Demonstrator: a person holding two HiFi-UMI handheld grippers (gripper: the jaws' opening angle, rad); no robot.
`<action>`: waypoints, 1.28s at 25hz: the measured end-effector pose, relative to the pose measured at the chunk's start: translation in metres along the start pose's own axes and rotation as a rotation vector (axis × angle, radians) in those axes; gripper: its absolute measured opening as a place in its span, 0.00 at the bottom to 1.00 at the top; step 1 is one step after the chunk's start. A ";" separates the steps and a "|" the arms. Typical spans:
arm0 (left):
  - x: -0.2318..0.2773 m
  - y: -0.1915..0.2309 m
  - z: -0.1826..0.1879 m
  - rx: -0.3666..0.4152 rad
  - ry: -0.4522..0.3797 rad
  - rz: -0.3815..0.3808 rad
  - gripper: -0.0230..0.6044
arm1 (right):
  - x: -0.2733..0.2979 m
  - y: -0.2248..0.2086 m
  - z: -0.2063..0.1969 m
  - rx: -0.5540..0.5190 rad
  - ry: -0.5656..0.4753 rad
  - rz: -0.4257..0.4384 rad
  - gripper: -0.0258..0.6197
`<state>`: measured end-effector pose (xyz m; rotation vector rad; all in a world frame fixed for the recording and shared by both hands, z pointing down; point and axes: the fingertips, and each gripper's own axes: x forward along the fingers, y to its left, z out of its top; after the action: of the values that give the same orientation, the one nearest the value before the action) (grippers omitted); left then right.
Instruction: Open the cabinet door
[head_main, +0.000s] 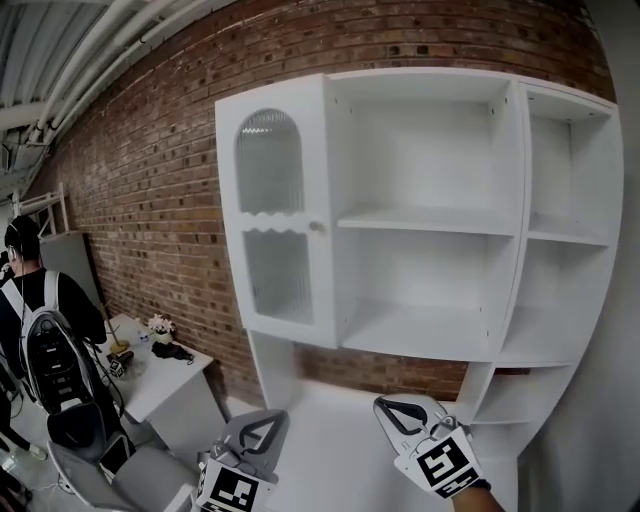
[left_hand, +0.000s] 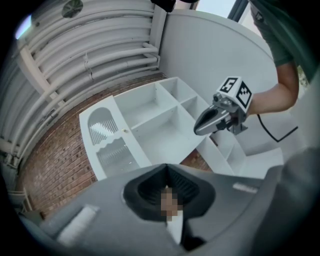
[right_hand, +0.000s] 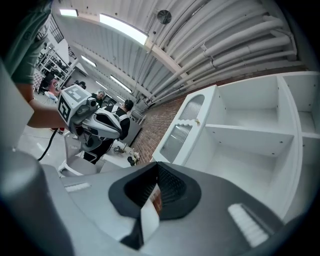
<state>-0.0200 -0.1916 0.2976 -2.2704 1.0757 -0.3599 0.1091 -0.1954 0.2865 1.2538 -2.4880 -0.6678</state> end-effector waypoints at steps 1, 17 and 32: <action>0.005 0.000 -0.001 0.000 0.006 0.006 0.04 | 0.003 -0.004 -0.003 0.001 -0.004 0.007 0.05; 0.046 -0.008 -0.006 0.023 0.071 0.065 0.03 | 0.019 -0.048 -0.027 0.015 -0.077 0.065 0.05; 0.071 0.010 -0.021 0.055 0.026 0.027 0.03 | 0.045 -0.048 -0.038 -0.113 -0.010 -0.012 0.05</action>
<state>0.0090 -0.2600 0.3076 -2.2065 1.0949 -0.4037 0.1325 -0.2670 0.2959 1.2276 -2.4157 -0.8081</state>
